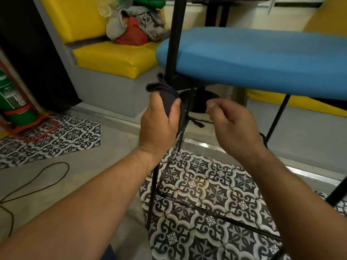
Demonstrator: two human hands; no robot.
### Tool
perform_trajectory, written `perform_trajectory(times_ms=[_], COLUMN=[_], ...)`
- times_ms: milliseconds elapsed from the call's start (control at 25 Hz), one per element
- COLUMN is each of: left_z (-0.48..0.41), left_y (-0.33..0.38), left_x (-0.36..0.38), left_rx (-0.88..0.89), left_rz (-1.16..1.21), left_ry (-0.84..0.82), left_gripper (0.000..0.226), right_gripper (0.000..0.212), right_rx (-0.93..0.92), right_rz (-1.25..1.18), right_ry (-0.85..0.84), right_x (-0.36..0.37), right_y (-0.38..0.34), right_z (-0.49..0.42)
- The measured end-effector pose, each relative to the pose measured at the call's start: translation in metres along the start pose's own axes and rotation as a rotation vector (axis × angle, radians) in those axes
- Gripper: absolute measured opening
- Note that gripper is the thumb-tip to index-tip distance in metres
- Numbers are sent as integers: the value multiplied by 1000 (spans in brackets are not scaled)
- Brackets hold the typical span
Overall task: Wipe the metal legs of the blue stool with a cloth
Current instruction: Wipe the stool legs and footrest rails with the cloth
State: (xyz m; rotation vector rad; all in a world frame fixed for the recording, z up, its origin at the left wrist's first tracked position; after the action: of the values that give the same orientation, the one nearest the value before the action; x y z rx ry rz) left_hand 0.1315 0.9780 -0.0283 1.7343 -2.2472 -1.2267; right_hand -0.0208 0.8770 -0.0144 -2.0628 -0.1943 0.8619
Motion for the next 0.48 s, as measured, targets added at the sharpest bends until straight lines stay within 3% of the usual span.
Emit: perform_trajectory(times_ms=[120,280,320,400,480], left_z=[30,34,32,30,22], left_y=[-29,-41,-40,-37,-26], left_x=[14,17,16,15,12], left_rx=[-75,-97,-101,-107,-83], left_rz=[-8,9,22,62,101], left_ry=[-115,-179,-178,-177,-141], left_gripper=[18,14,17,23,23], right_gripper=[24,29,31,40,48], right_rx=[-148,-650,-679,-570,-471], right_rz=[322,732,846,1077,1145], right_ry=[-62,-12,7,-52,-151], right_x=[2,-5,-12,-24,-29], right_y=[-41,-132,-141,-134,-115], right_z=[7,15,7,-22,-36])
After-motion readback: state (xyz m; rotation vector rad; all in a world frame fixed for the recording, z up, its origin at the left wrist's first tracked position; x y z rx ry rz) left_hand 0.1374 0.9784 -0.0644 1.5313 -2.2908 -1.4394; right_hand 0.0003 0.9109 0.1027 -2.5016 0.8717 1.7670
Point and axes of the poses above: each hand's wrist, its own z-axis away from the middle knuckle, its own x-axis out of the palm, y = z × x, the point moved 8 cm from there along -z, towards the middle knuckle, and after that the axes turned 10 degrees about -y, right-handed, at the moved point
